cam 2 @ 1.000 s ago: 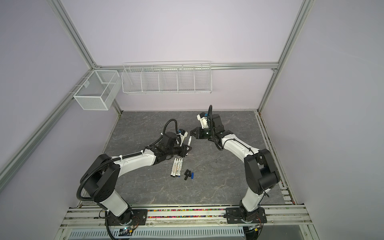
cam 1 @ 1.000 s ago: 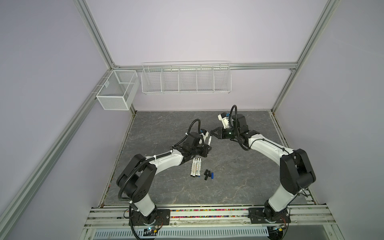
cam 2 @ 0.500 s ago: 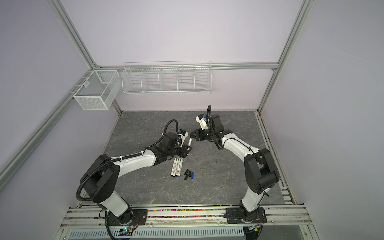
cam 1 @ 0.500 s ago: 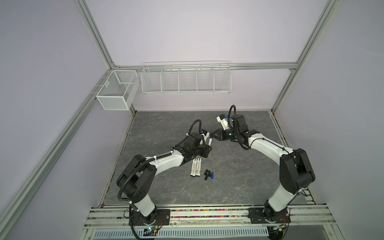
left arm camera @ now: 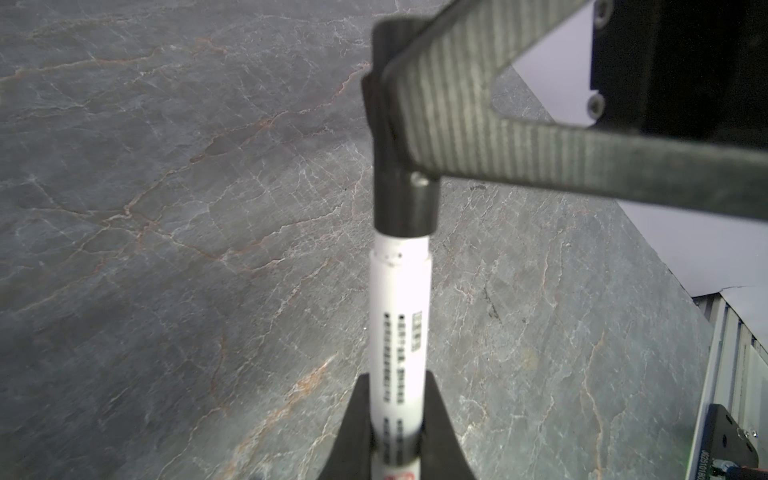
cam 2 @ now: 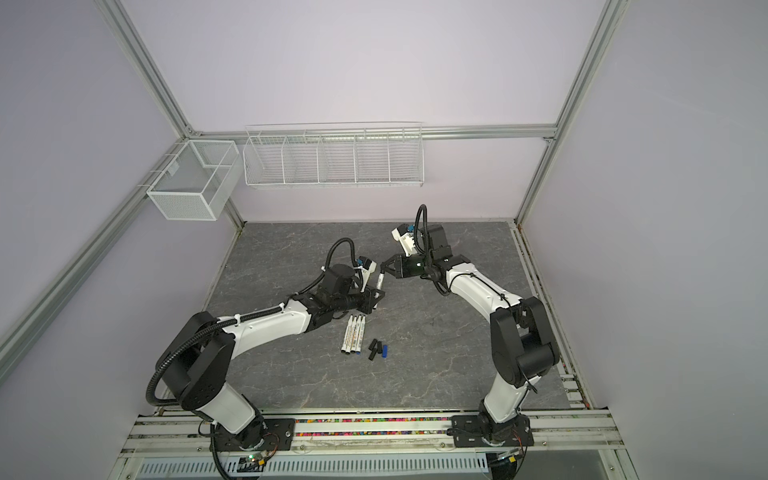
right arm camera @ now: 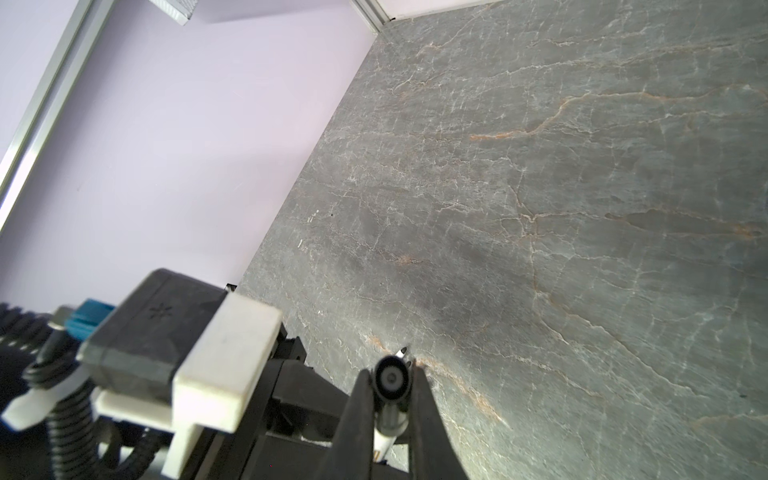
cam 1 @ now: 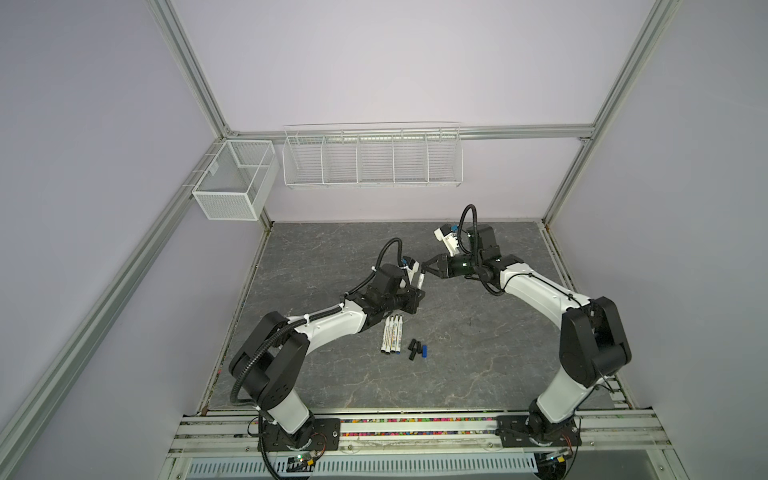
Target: Insert the pens into the pen caps
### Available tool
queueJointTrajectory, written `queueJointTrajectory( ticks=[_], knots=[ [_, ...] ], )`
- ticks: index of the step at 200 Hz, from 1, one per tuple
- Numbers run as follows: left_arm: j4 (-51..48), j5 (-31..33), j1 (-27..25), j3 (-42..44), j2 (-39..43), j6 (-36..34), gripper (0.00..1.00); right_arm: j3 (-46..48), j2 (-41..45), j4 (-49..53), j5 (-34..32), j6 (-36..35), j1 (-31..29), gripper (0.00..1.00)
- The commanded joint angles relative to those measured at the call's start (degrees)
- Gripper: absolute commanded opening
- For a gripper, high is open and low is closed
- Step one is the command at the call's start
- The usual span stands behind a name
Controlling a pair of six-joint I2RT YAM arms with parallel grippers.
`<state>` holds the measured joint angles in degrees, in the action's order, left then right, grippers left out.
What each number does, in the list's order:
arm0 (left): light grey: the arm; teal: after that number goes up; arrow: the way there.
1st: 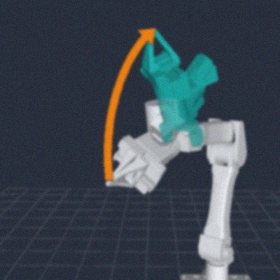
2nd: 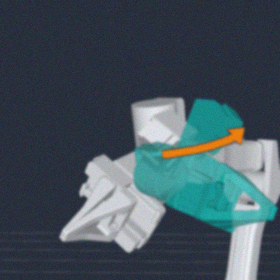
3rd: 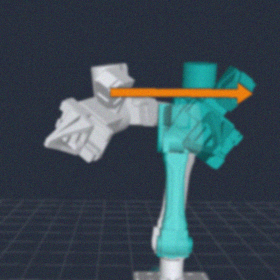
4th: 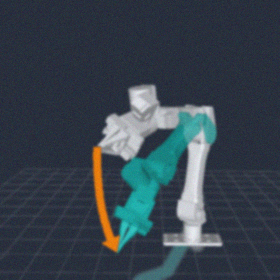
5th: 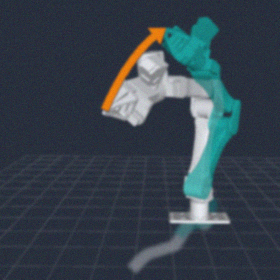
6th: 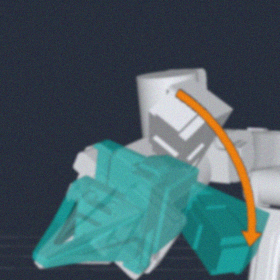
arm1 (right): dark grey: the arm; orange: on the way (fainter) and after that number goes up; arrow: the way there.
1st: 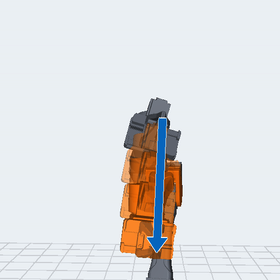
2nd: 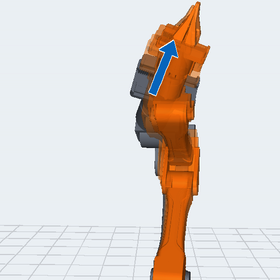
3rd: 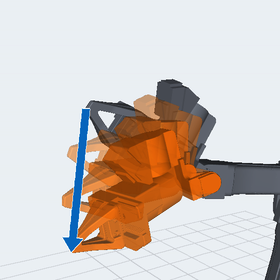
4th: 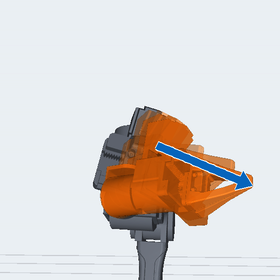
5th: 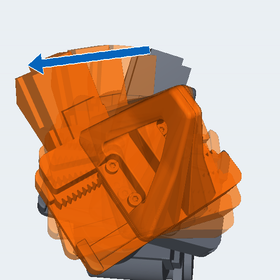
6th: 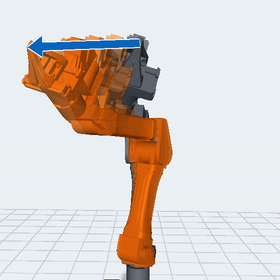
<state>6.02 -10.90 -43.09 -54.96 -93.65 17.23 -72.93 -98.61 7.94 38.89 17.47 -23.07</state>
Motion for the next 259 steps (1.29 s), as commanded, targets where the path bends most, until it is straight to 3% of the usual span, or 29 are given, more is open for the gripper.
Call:
queueJointTrajectory(
  ticks=[1, 61, 173, 259],
  knots=[
    [5.39, 5.37, 0.99, -0.58, 1.34, 0.14, 0.0, -0.86, -1.31, 9.27, 8.94, -3.52, -0.7, 0.07],
    [7.53, 9.5, 0.99, 0.89, 3.32, 0.64, 0.0, -1.27, -0.82, 17.19, 9.6, -8.69, -0.71, 0.07],
    [13.24, 14.66, 0.99, 4.74, 5.76, 1.05, 0.0, 1.52, 3.63, 17.17, 15.27, -14.02, -1.95, 0.07],
    [21.71, 20.33, 0.82, 9.11, 6.84, -0.95, 0.0, -0.69, 4.99, 24.17, 11.24, -21.01, -6.34, 0.07]
  ],
)
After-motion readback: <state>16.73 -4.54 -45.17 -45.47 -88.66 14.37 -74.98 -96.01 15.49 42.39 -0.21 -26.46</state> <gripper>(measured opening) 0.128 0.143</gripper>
